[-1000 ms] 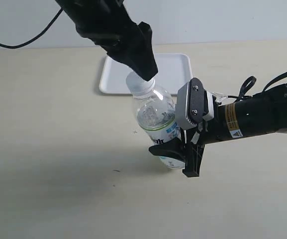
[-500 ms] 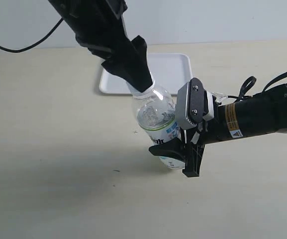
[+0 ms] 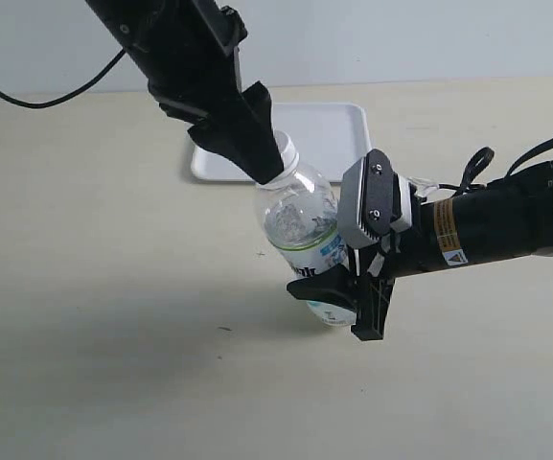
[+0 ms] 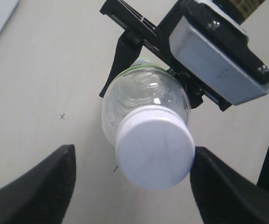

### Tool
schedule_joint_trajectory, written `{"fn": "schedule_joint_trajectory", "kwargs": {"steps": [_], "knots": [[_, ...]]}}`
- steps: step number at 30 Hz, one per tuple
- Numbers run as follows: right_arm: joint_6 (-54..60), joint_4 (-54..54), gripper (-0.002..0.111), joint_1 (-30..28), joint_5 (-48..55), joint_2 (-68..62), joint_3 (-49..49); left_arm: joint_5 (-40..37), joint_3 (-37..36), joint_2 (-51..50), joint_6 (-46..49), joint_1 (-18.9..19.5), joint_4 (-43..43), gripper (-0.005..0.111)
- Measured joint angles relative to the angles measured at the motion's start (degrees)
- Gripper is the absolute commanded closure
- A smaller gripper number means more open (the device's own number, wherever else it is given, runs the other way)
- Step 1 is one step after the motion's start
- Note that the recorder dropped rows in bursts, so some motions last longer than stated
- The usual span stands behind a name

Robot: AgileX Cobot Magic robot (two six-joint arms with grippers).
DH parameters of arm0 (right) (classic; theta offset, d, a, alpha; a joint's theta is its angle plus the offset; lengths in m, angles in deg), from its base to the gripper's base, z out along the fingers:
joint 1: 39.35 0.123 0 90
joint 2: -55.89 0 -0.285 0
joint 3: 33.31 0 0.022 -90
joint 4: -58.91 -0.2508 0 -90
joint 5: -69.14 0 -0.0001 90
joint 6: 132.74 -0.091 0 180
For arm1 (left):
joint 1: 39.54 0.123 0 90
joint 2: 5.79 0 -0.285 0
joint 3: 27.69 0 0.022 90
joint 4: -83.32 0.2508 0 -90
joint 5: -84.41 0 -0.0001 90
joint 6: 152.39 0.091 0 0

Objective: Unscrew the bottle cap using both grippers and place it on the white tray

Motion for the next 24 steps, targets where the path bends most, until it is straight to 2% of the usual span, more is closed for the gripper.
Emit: {"fn": "schedule_joint_trajectory", "kwargs": {"steps": [7, 24], "knots": [[0.0, 0.0, 0.108, 0.0, 0.0, 0.0, 0.0, 0.0, 0.0, 0.0, 3.3, 0.0, -3.4, 0.04], [0.0, 0.0, 0.108, 0.0, 0.0, 0.0, 0.0, 0.0, 0.0, -0.7, 3.6, 0.0, -3.7, 0.041]]}}
